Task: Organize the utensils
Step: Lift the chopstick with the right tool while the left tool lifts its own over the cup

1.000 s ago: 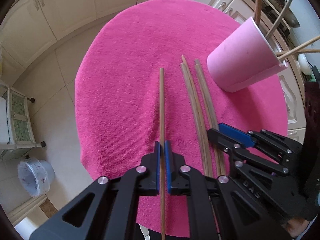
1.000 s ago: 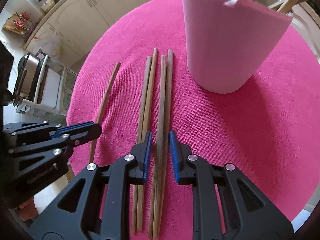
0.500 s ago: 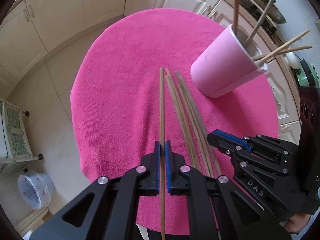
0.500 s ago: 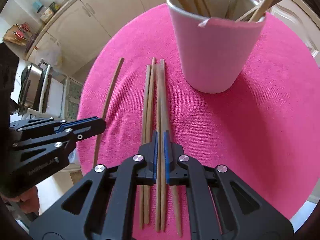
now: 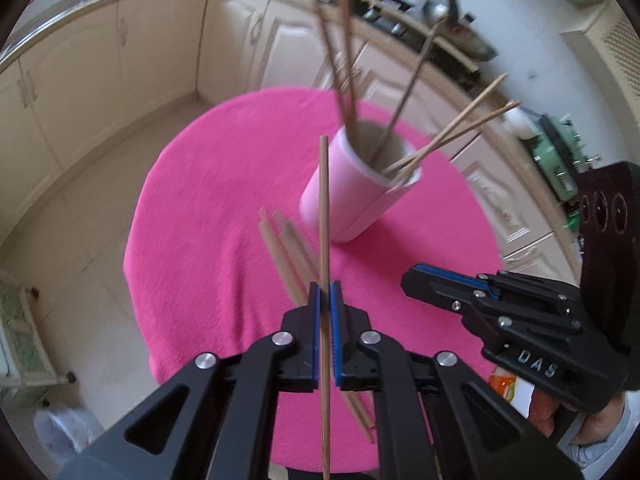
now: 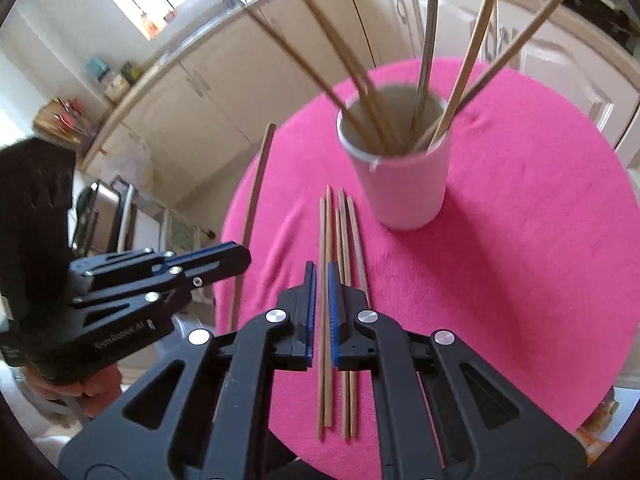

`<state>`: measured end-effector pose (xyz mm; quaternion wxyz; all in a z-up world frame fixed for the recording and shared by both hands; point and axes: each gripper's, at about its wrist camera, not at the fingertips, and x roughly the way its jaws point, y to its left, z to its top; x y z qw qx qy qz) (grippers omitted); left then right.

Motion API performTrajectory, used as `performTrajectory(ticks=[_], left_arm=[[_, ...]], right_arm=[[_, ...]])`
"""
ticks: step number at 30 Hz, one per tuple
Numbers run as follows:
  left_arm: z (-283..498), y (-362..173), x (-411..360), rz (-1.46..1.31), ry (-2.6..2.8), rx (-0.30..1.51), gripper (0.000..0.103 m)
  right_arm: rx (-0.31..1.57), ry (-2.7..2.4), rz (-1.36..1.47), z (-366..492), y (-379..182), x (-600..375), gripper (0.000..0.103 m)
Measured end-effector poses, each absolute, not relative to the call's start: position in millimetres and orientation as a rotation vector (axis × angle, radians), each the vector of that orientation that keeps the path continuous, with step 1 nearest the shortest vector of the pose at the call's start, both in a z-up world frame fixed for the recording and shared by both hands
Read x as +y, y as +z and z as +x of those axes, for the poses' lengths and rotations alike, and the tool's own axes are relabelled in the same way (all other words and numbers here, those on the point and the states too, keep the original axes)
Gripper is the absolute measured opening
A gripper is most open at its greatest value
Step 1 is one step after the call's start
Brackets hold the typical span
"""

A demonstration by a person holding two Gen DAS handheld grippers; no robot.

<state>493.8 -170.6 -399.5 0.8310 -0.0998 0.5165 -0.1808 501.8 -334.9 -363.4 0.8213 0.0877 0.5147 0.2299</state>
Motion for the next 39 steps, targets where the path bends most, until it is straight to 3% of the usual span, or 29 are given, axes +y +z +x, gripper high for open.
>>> performTrajectory(ticks=[11, 26, 39], left_arm=[[492, -348, -195, -0.255, -0.477, 0.887, 0.005], [496, -410, -164, -0.27, -0.296, 1.098, 0.005], [500, -418, -156, -0.3, -0.275, 1.122, 0.005]], right_arm=[[0.962, 0.469, 0.279, 507, -324, -361, 0.006], [1.323, 0.402, 0.022, 527, -447, -313, 0.007], [1.398, 0.412, -0.064, 550, -467, -289, 0.007]])
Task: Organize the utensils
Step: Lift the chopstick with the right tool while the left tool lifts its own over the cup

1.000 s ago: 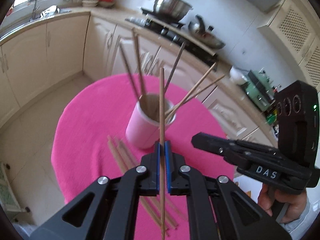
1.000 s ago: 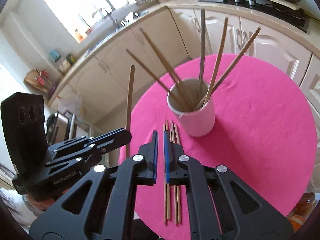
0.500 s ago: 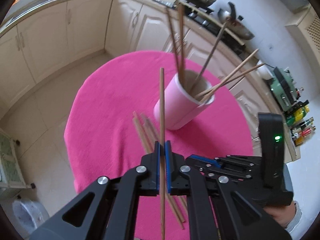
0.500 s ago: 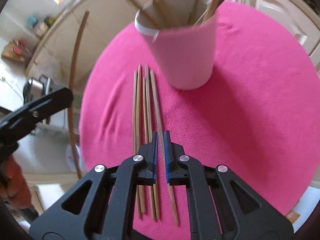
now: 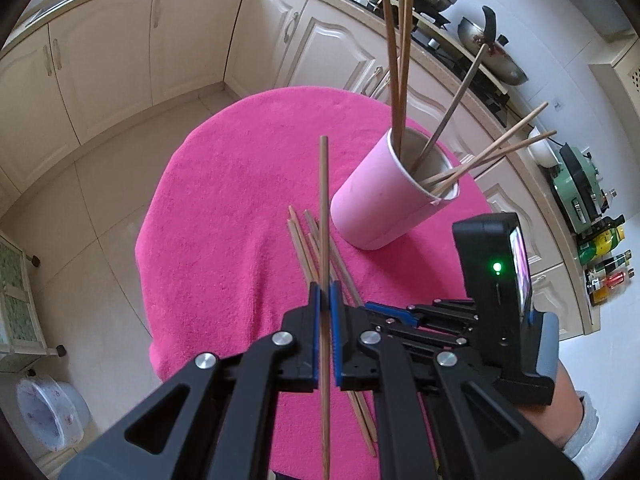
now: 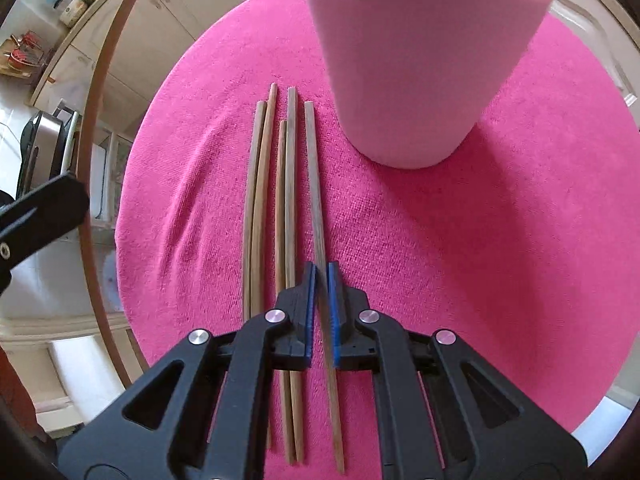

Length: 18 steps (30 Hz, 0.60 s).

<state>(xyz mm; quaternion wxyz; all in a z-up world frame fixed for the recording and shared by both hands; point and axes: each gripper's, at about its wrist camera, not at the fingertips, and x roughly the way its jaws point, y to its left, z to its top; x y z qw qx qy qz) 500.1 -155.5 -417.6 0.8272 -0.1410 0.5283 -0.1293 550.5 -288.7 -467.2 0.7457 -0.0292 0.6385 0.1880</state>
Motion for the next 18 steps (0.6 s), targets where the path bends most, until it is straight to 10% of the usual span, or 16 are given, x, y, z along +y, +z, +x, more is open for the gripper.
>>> performTrajectory(ticks=[18], left_arm=[[498, -374, -180, -0.279, -0.397, 0.945, 0.005]], right_arm=[[1.224, 0.5, 0.091, 528, -398, -339, 0.006]])
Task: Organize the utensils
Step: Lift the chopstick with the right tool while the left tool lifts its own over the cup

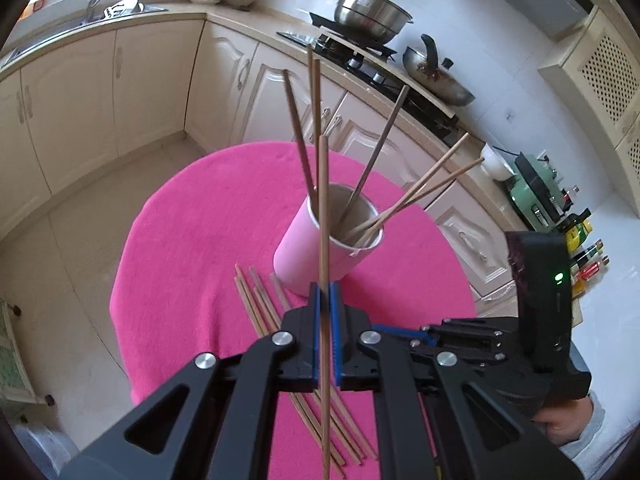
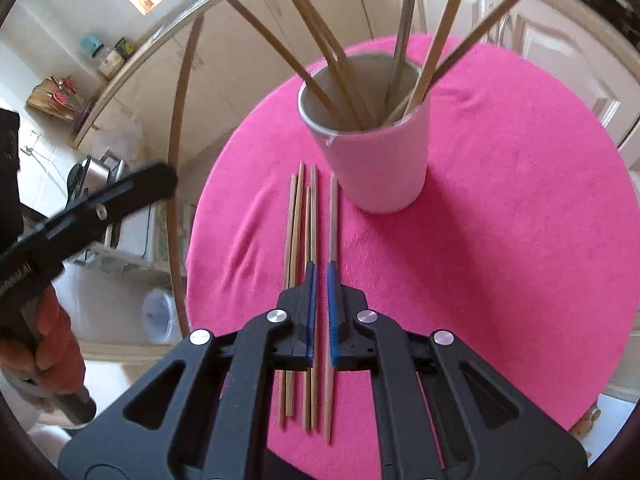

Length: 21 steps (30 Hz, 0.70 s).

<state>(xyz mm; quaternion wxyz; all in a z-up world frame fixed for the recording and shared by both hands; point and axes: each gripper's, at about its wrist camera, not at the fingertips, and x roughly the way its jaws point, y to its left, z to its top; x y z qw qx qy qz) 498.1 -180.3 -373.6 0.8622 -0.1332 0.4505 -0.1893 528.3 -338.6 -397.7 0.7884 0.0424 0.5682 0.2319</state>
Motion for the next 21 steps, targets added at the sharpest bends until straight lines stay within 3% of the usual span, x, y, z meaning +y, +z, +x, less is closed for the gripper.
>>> performTrajectory(ticks=[11, 21], left_arm=[[501, -392, -167, -0.279, -0.325, 1.01, 0.005], [504, -411, -152, -0.299, -0.28, 1.068, 0.005]], right_arm=[[1.372, 0.437, -0.028, 540, -460, -303, 0.007], [1.428, 0.417, -0.056, 553, -468, -287, 0.008]])
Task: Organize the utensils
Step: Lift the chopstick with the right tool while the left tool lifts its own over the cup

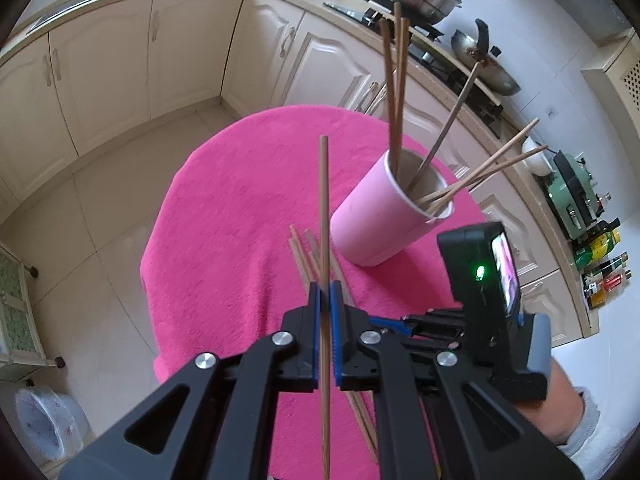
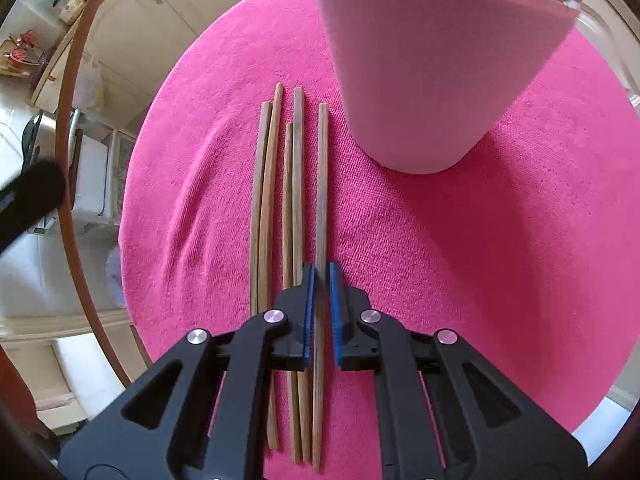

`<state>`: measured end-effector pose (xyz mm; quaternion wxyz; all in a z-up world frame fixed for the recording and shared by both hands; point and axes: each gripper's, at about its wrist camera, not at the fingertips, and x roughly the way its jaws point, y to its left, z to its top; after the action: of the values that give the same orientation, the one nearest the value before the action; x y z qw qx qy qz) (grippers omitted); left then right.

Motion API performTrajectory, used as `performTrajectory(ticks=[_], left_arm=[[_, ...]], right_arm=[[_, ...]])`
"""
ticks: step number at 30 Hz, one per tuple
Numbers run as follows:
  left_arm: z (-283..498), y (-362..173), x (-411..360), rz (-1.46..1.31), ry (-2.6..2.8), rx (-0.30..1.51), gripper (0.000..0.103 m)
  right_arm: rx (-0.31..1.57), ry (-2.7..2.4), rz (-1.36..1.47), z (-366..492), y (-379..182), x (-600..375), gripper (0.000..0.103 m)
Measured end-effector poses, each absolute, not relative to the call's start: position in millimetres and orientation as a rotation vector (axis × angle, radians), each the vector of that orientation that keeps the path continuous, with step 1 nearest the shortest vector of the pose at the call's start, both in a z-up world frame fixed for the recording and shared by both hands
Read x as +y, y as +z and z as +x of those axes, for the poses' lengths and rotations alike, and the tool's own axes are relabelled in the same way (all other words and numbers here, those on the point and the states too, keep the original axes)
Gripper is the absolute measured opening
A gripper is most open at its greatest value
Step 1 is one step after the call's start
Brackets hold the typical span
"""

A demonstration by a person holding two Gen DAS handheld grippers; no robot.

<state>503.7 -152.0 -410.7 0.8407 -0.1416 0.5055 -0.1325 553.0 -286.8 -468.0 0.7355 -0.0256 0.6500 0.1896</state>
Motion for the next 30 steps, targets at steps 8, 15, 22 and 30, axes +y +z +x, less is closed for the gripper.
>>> performTrajectory(ticks=[8, 15, 22, 30], left_arm=[[503, -407, -152, -0.287, -0.312, 1.058, 0.005], [494, -381, -162, -0.292, -0.398, 0.945, 0.005], [499, -341, -183, -0.302, -0.473, 0.796, 0.005], [528, -314, -198, -0.325, -0.469, 0.645, 0.005]], right_arm=[[1.403, 0.436, 0.013, 549, -459, -291, 0.005], [1.238, 0.489, 0.106, 522, -409, -322, 0.006], [1.002, 0.516, 0.168, 514, -340, -343, 0.005], [0.764, 0.477, 0.254, 523, -293, -368, 0.005]])
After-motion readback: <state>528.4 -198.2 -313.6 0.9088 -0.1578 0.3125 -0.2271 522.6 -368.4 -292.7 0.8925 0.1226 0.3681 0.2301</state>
